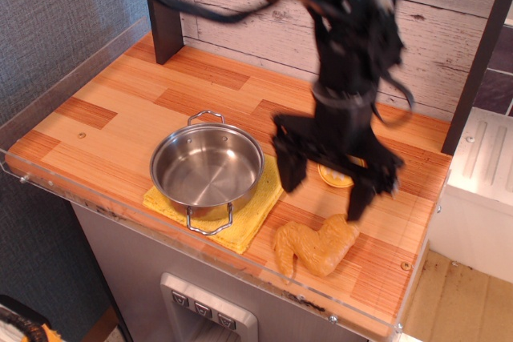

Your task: Place the chicken wing to the right of the pot

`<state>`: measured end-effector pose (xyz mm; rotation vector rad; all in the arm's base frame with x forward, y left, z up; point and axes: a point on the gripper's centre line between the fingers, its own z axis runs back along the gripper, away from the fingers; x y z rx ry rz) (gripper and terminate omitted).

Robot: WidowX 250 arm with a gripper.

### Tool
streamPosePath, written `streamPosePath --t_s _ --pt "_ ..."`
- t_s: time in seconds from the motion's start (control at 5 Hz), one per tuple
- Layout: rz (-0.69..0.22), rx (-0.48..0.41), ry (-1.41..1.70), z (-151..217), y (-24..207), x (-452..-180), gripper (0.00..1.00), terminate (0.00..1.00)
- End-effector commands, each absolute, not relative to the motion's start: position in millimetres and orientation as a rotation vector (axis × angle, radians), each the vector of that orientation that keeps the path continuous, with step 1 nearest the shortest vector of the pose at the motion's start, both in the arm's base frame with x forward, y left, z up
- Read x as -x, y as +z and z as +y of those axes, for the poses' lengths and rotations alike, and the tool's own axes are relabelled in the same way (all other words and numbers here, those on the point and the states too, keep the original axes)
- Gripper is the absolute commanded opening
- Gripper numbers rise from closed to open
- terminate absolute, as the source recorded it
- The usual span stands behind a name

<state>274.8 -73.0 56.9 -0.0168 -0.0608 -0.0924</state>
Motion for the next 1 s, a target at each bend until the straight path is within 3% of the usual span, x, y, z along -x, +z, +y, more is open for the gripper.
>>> streamPosePath --t_s 0.0,0.6,0.8 --pt "-0.085 0.026 -0.076 -46.9 79.6 -278.3 1.0 0.0" --pt "-0.071 -0.005 -0.129 -39.8 78.8 -276.3 1.0 0.0" --pt "-0.071 -0.005 -0.129 -39.8 78.8 -276.3 1.0 1.0"
